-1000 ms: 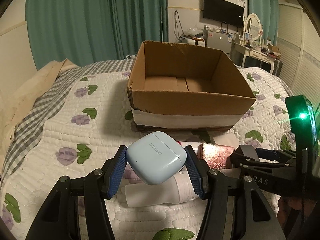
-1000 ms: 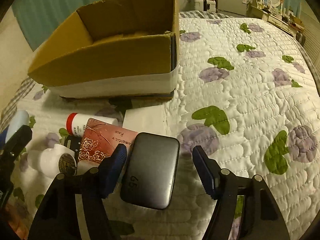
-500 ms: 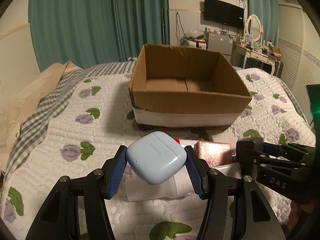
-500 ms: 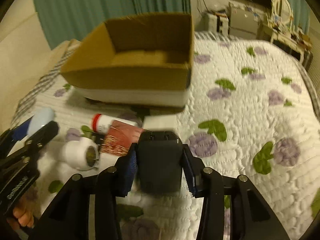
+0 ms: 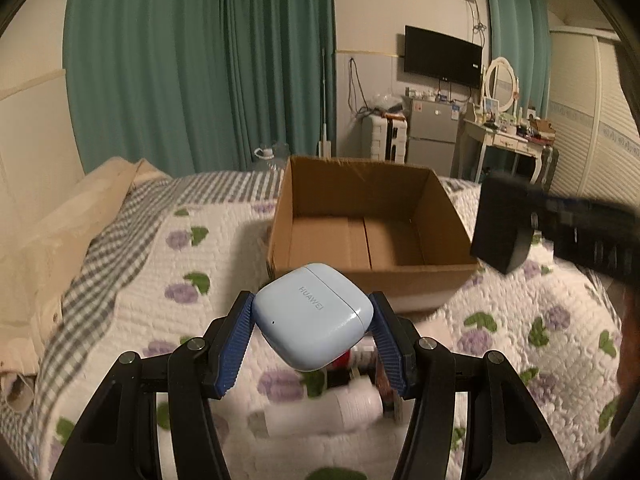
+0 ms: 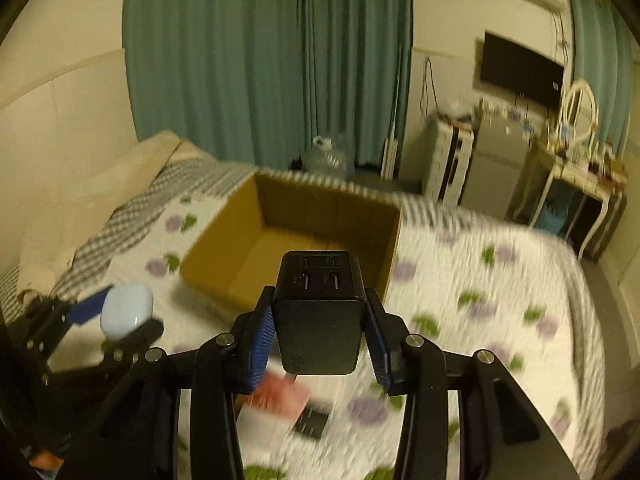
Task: Organize rigid objects
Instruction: 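Grasp the black power bank with the right gripper while the left gripper holds the earbud case, then drop the power bank into the box with the right gripper while the left gripper drops the earbud case in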
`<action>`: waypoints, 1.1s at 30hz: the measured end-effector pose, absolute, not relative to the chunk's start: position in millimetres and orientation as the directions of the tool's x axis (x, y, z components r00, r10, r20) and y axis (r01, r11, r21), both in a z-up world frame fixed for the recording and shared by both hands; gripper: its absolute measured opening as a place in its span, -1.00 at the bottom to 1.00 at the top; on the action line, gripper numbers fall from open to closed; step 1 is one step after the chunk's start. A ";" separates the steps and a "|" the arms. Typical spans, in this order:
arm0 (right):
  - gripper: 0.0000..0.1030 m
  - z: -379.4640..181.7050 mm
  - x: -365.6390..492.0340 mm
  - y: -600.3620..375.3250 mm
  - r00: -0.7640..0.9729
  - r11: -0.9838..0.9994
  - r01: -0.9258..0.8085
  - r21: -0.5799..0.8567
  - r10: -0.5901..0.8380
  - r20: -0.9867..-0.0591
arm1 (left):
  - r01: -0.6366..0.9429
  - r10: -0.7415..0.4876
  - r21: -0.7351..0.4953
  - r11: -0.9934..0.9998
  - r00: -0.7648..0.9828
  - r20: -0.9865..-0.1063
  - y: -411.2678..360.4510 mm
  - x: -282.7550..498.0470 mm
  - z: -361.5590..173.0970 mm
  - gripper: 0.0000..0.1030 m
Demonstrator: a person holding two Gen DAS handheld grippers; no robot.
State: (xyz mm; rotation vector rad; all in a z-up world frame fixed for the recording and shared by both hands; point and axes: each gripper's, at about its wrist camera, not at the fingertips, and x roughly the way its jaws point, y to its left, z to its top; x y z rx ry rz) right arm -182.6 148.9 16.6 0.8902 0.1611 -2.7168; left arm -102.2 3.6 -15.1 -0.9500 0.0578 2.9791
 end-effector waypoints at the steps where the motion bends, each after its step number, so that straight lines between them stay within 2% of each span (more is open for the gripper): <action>1: -0.19 21.3 -188.8 147.6 -0.776 -0.954 0.298 -0.029 -0.224 -0.589 | -0.023 0.001 0.030 -0.999 -0.817 -0.576 2.7 -107.4 -12.6 0.13; 7: -0.19 17.7 -249.5 137.7 -0.755 -0.953 0.301 -0.031 -0.219 -0.618 | -0.015 -0.004 0.030 -0.999 -0.827 -0.563 -0.3 -144.8 -0.9 0.13; 17: -0.19 -64.0 -327.0 128.6 -0.638 -0.962 0.271 -0.015 -0.168 -0.751 | 0.014 -0.034 0.039 -0.999 -0.805 -0.592 -9.5 -176.3 -27.2 0.13; 22: -0.19 -85.8 -343.5 128.7 -0.607 -0.964 0.267 0.000 -0.168 -0.777 | 0.009 -0.037 0.048 -0.999 -0.796 -0.604 -5.5 -178.2 -34.8 0.13; 26: -0.17 -90.4 -344.4 119.9 -0.619 -0.955 0.287 -0.068 -0.131 -0.774 | -0.001 -0.027 0.046 -0.999 -0.796 -0.605 -4.6 -180.2 -34.8 0.13; 27: -0.05 -87.9 -343.9 121.2 -0.633 -0.956 0.287 -0.060 -0.142 -0.761 | -0.004 -0.026 0.047 -0.999 -0.796 -0.605 -3.3 -180.3 -34.9 0.13; 28: 0.21 -85.5 -343.3 122.4 -0.640 -0.958 0.281 -0.048 -0.150 -0.754 | -0.006 -0.027 0.051 -0.999 -0.797 -0.604 -1.5 -179.8 -34.7 0.13; 29: 0.30 -81.7 -341.8 125.4 -0.649 -0.962 0.273 -0.031 -0.160 -0.744 | -0.008 -0.028 0.057 -0.998 -0.796 -0.604 0.0 -180.1 -34.4 0.13; 33: 0.33 -63.4 -328.8 139.0 -0.680 -0.964 0.267 0.010 -0.196 -0.706 | -0.015 -0.031 0.072 -0.997 -0.797 -0.603 6.1 -178.1 -30.8 0.13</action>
